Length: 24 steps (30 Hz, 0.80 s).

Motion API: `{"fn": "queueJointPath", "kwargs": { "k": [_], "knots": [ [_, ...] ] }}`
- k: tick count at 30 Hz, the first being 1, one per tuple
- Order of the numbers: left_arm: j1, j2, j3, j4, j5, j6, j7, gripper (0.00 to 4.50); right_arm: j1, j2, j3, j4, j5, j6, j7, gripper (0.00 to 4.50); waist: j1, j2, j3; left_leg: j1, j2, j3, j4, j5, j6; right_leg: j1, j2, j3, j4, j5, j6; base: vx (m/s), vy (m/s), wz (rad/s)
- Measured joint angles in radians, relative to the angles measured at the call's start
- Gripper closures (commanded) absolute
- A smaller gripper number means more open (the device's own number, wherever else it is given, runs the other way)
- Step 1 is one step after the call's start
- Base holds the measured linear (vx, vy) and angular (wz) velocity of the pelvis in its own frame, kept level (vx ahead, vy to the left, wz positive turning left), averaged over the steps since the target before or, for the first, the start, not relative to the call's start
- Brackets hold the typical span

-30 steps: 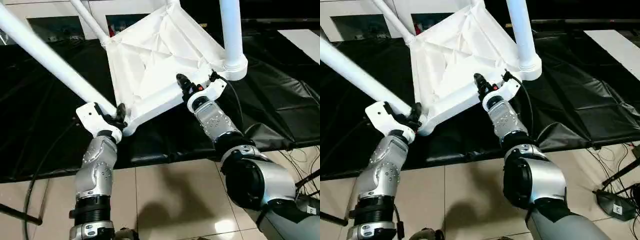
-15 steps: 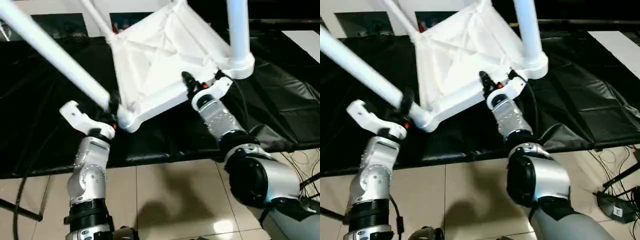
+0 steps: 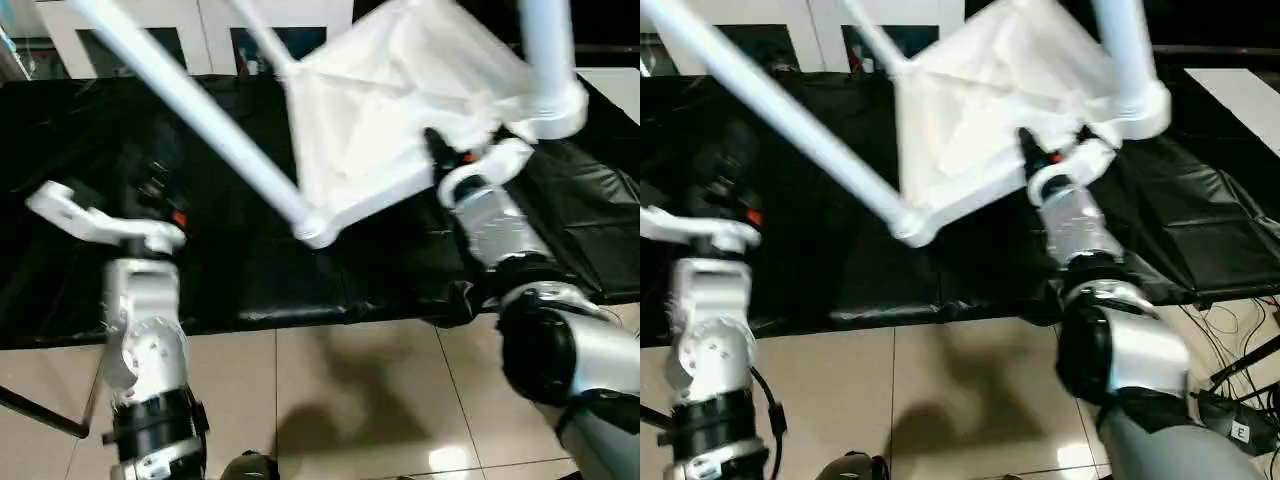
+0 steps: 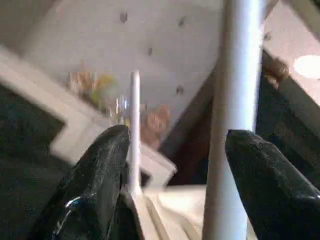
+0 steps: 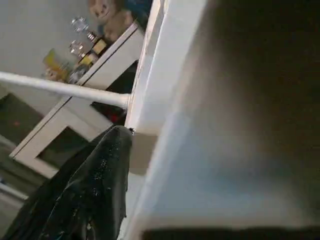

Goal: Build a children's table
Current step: Flip table

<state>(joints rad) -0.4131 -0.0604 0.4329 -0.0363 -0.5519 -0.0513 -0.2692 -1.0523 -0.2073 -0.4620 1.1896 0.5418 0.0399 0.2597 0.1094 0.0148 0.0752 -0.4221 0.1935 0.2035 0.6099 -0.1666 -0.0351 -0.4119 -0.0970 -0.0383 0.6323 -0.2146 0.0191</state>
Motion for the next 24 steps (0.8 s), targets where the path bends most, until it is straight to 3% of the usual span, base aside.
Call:
{"fn": "queueJointPath", "kwargs": {
  "k": [4, 10, 18, 24],
  "knots": [
    [-0.001, 0.020, -0.021, -0.020, 0.110, -0.073, 0.024, 1.06, 0.002, -0.043, 0.015, -0.018, -0.027, 0.005, -0.001, 2.25, -0.001, 0.000, 0.000, 0.000, 0.000, 0.000, 0.001, 0.000, 0.000, 0.000, 0.000, 0.000, 0.000, 0.001, 0.001, 0.000, 0.000, 0.00],
    [-0.030, 0.121, -0.146, -0.032, 0.316, -0.125, 0.020, 1.06, -0.003, -0.114, 0.098, -0.097, -0.113, 0.040, -0.001, 2.26, -0.001, 0.000, 0.000, 0.000, 0.001, 0.000, 0.002, 0.001, 0.002, 0.000, 0.000, 0.000, 0.001, 0.002, 0.002, 0.000, 0.000, 0.00],
    [-0.071, 0.179, -0.255, -0.035, 0.451, -0.125, -0.011, 1.06, -0.033, -0.159, 0.190, -0.138, -0.221, 0.038, -0.034, 2.27, -0.002, -0.002, -0.001, 0.001, 0.000, 0.000, 0.004, 0.001, 0.000, 0.003, 0.000, 0.000, 0.001, 0.003, 0.001, 0.000, 0.000, 0.00],
    [-0.072, 0.272, -0.351, -0.036, 0.515, -0.057, -0.088, 1.06, -0.033, -0.172, 0.242, -0.178, -0.281, 0.038, -0.053, 2.28, -0.003, -0.003, -0.002, 0.001, 0.000, 0.000, 0.004, 0.001, -0.002, 0.004, 0.000, 0.001, 0.001, 0.003, 0.001, 0.000, 0.000, 0.00]
  ]
}}
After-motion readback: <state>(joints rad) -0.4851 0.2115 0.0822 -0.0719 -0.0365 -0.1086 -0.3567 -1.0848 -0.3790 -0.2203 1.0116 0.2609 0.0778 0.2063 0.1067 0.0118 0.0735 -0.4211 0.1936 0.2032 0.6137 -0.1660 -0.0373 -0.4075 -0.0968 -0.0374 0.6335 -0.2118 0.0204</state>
